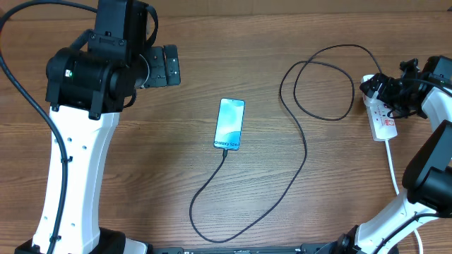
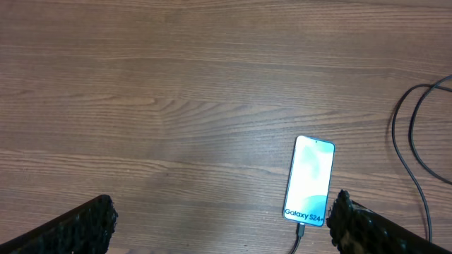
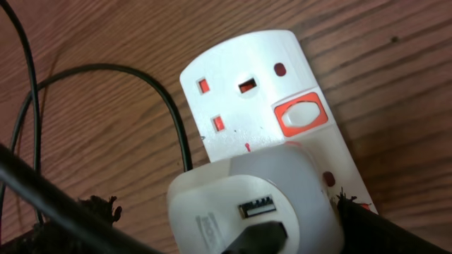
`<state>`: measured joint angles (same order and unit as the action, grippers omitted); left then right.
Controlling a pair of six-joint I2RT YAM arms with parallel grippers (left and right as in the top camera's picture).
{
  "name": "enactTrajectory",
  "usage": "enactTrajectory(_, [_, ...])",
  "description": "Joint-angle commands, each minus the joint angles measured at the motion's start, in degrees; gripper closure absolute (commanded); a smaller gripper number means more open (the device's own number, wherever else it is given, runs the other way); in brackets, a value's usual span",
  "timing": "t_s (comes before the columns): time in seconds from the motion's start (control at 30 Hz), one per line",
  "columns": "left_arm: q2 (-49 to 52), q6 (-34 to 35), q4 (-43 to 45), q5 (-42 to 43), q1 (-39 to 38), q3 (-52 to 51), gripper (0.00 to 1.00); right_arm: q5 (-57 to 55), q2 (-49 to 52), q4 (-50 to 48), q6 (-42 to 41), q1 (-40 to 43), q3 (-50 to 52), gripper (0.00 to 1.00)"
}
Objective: Plug charger to phone and switch on socket
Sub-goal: 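Press down the orange switch with the right gripper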
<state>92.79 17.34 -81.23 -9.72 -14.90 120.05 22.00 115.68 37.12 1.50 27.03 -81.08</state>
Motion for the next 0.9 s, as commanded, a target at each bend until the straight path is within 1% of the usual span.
enactTrajectory(0.0, [0.5, -1.1, 0.0, -1.0, -0.2, 0.2, 0.01, -2.9, 1.4, 2.5, -0.2, 0.7, -0.5, 0.00])
enactTrajectory(0.33, [0.5, -1.1, 0.0, -1.0, -0.2, 0.2, 0.00, -2.6, 1.4, 0.5, 1.9, 0.9, -0.8, 0.00])
enactTrajectory(0.47, [0.5, -1.1, 0.0, -1.0, -0.2, 0.2, 0.00, 2.3, 1.5, 0.3, 4.9, 0.7, -0.8, 0.00])
enactTrajectory(0.87, [0.5, -1.1, 0.0, -1.0, -0.2, 0.2, 0.00, 2.7, 1.5, 1.7, 4.7, 0.7, -0.7, 0.00])
